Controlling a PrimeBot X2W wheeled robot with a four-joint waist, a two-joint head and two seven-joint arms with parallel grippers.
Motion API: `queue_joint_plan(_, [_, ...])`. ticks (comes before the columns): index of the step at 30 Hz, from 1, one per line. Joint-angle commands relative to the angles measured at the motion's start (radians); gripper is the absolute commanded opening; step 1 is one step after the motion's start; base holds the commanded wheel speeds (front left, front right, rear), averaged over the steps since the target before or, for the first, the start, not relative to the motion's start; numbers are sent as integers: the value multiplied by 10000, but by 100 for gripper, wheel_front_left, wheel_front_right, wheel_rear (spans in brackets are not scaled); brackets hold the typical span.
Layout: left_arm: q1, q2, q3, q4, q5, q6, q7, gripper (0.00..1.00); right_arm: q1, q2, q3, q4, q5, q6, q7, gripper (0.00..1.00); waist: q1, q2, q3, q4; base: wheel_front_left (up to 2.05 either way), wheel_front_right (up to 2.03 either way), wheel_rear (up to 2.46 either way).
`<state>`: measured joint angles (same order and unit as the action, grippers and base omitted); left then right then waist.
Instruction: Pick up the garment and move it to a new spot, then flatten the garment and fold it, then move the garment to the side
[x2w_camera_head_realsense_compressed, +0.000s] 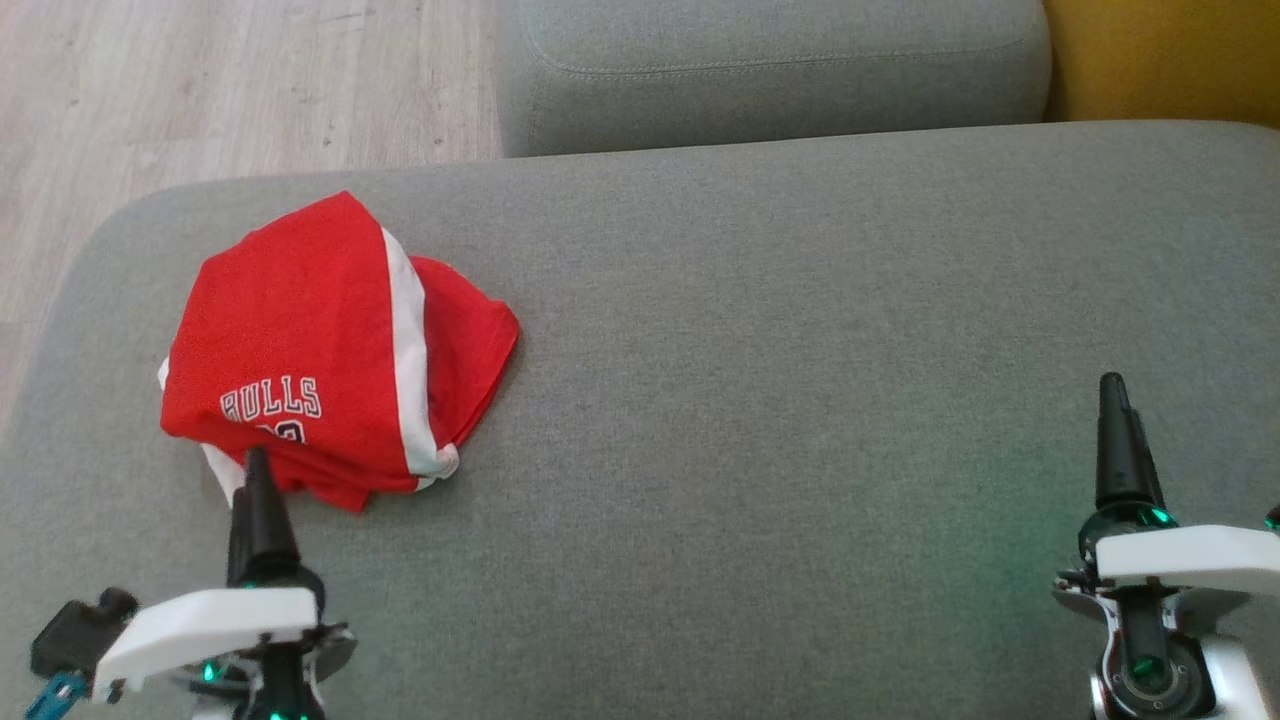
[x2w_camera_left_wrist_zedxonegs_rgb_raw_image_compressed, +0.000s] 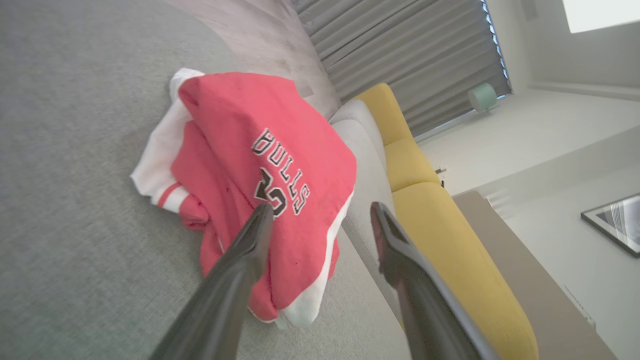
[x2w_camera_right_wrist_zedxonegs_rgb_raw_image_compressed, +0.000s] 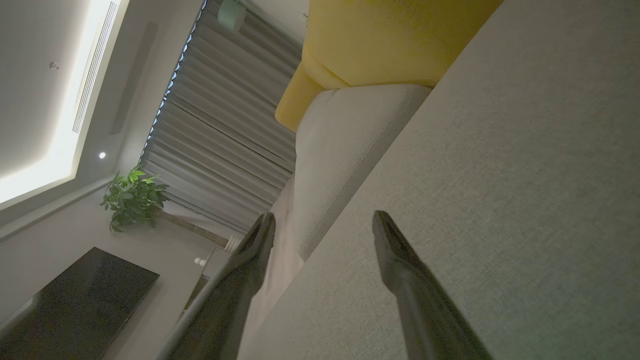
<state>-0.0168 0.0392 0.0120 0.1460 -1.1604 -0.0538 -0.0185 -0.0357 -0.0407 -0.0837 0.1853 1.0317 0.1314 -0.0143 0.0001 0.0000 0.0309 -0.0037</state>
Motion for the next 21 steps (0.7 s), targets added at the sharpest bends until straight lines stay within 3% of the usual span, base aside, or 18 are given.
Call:
queue_joint_plan(1, [-550, 62, -55, -484, 457, 55, -108, 100, -471, -49, 124, -495, -426, -3, -132, 100, 0, 0, 18, -6, 0, 0, 0])
queue_joint_plan(21, [-908, 347, -1751, -483, 4257, 361, -665, 100, -434, -60, 735, -919, -3822, -4, -693, 100, 0, 0, 67, -190, 0, 0, 0])
